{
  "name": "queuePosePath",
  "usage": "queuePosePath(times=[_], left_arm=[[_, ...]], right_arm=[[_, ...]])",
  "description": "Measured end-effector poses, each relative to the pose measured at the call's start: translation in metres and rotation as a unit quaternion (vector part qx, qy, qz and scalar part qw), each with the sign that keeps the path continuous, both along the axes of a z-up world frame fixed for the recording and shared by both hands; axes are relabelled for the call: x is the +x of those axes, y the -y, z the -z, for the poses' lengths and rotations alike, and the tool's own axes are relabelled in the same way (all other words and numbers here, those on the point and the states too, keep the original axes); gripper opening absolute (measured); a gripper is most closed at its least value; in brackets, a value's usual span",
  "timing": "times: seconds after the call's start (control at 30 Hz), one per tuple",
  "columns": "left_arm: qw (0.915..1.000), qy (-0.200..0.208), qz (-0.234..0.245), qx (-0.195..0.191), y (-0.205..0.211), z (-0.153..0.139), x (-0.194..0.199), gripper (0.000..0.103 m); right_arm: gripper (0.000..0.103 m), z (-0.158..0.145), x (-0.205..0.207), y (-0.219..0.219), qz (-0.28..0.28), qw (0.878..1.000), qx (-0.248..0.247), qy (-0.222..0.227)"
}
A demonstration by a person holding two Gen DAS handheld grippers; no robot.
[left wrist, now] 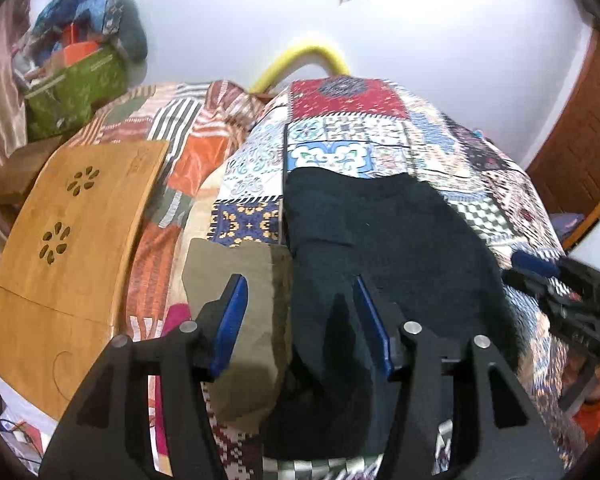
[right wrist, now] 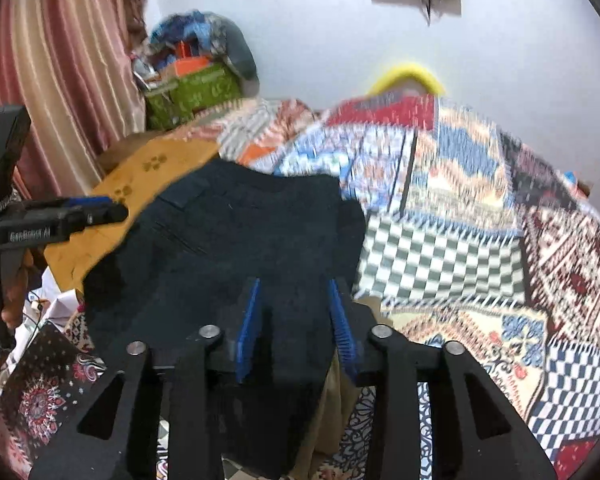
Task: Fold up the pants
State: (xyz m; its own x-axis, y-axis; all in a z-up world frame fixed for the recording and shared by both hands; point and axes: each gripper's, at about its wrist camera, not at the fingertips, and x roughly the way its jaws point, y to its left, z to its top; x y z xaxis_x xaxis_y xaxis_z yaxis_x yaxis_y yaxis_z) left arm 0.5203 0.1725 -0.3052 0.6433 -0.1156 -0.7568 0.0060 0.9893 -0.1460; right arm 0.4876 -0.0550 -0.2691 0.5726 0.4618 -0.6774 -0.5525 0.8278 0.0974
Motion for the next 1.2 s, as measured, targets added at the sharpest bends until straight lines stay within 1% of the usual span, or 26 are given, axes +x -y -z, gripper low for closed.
queuePosePath(times=[0.03, 0.07, 0.1, 0.13, 0.17, 0.2, 0.27, 0.33, 0.4, 0.43, 0.47, 0.5, 0.53, 0.6, 0.67, 0.77, 0.8, 0.83, 0.93, 1.07, 1.13, 1.2], left_arm=[[0.9999, 0.005, 0.008, 0.003, 0.005, -0.001, -0.007, 0.052], [0.9998, 0.009, 0.015, 0.004, 0.009, -0.002, -0.012, 0.042], [0.9994, 0.013, 0.031, -0.001, 0.016, -0.001, -0.019, 0.037], [0.999, 0.013, 0.042, -0.007, 0.022, 0.001, -0.022, 0.026], [0.9986, 0.011, 0.051, -0.01, 0.028, 0.005, -0.024, 0.022], [0.9982, 0.007, 0.06, -0.006, 0.035, 0.01, -0.023, 0.021], [0.9977, -0.001, 0.064, 0.022, 0.046, 0.02, -0.021, 0.021], [0.997, -0.015, 0.055, 0.052, 0.049, 0.034, -0.013, 0.021], [0.9965, -0.031, 0.038, 0.067, 0.042, 0.049, -0.004, 0.021], [0.9968, -0.038, 0.034, 0.062, 0.037, 0.055, -0.001, 0.021], [0.9974, -0.043, 0.032, 0.048, 0.031, 0.059, 0.002, 0.021], [0.9978, -0.045, 0.031, 0.037, 0.028, 0.061, 0.002, 0.021], [0.9983, -0.044, 0.029, 0.023, 0.024, 0.061, 0.002, 0.021], [0.9988, -0.041, 0.023, 0.012, 0.021, 0.056, -0.002, 0.021], [0.9989, -0.041, 0.02, 0.009, 0.023, 0.05, -0.007, 0.021], [0.9992, -0.032, 0.023, 0.002, 0.028, 0.031, -0.02, 0.021], [0.9994, -0.025, 0.023, 0.0, 0.031, 0.022, -0.028, 0.021], [0.9996, -0.018, 0.023, -0.005, 0.033, 0.013, -0.035, 0.021], [0.9994, 0.01, 0.027, -0.018, 0.043, -0.022, -0.059, 0.021], [0.9973, 0.063, 0.036, -0.01, 0.062, -0.077, -0.102, 0.021], [0.9948, 0.093, 0.04, -0.008, 0.072, -0.107, -0.127, 0.021], [0.9909, 0.128, 0.041, 0.0, 0.083, -0.137, -0.156, 0.024]], right_arm=[[0.037, -0.003, -0.003, 0.0, 0.001, 1.0, 0.003, 0.01], [0.037, -0.006, -0.007, -0.002, -0.002, 1.0, 0.011, 0.018], [0.037, -0.008, -0.01, -0.004, -0.009, 1.0, 0.021, 0.02], [0.037, -0.007, -0.011, -0.008, -0.019, 0.999, 0.026, 0.017], [0.037, -0.004, -0.01, -0.014, -0.026, 0.999, 0.022, 0.009], [0.037, 0.001, -0.009, -0.021, -0.034, 0.999, 0.015, 0.001], [0.037, 0.015, -0.003, -0.03, -0.036, 0.999, 0.001, -0.014], [0.037, 0.032, 0.008, -0.032, -0.025, 0.999, -0.013, -0.038], [0.037, 0.052, 0.019, -0.03, -0.016, 0.998, -0.02, -0.065], [0.037, 0.057, 0.022, -0.028, -0.014, 0.997, -0.02, -0.075], [0.037, 0.062, 0.024, -0.027, -0.017, 0.996, -0.019, -0.084], [0.037, 0.065, 0.024, -0.026, -0.019, 0.996, -0.023, -0.088], [0.037, 0.065, 0.022, -0.027, -0.022, 0.996, -0.03, -0.082], [0.037, 0.058, 0.018, -0.027, -0.025, 0.996, -0.039, -0.075], [0.037, 0.048, 0.01, -0.024, -0.025, 0.997, -0.04, -0.068], [0.038, 0.025, -0.005, -0.014, -0.026, 0.998, -0.032, -0.046], [0.04, 0.019, -0.009, -0.011, -0.024, 0.999, -0.03, -0.036], [0.041, 0.006, -0.018, -0.006, -0.024, 0.999, -0.024, -0.022], [0.042, -0.026, -0.04, 0.004, -0.022, 1.0, -0.005, 0.011], [0.042, -0.078, -0.074, 0.024, -0.018, 0.998, 0.04, 0.054], [0.042, -0.103, -0.094, 0.034, -0.016, 0.995, 0.055, 0.077], [0.042, -0.131, -0.118, 0.043, -0.014, 0.992, 0.068, 0.108]])
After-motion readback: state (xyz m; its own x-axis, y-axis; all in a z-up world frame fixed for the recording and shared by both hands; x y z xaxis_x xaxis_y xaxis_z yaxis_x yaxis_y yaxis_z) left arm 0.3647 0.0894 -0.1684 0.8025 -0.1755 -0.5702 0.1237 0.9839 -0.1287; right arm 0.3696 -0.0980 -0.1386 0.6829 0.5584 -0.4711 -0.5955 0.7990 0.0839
